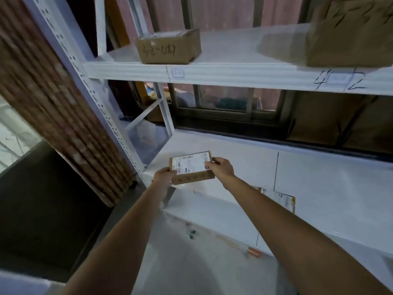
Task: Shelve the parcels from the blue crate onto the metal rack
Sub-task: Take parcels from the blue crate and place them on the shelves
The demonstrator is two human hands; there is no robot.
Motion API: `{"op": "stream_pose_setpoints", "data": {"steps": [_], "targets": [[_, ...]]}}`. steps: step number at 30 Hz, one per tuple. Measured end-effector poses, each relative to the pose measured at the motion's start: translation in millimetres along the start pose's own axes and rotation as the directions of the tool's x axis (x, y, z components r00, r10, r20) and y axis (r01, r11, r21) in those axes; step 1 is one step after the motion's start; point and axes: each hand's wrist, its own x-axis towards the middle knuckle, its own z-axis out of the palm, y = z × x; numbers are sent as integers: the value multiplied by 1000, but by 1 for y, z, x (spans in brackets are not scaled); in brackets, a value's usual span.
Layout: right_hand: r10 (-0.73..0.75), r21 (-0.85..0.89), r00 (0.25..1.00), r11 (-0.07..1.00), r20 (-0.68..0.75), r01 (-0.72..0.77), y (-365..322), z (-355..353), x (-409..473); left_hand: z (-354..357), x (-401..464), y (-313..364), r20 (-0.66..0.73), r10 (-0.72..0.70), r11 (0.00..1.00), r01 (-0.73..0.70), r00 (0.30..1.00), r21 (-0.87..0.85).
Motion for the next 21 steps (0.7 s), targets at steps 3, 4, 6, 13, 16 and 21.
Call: {"op": "stream_pose_setpoints", "data": {"steps": [3,4,6,13,16,21], "targets": [[71,-18,997,997,-27,-71,20,12,24,6,40,-10,42,-101,995,102,994,-17],[92,-16,995,996,-46,-93,26,17,33,8,55,-14,63,-130,991,131,989,-9],[135,0,987,991,-91,-136,41,26,46,11,83,-21,103,-162,987,161,981,22],[309,88,917,951,-252,-296,95,75,81,21,171,-48,339,-280,954,219,898,206],[344,138,896,938,-279,-317,107,91,99,23,204,-61,384,-305,943,220,871,249],[382,176,889,922,-251,-346,124,111,118,28,242,-79,393,-308,940,215,866,263]]}}
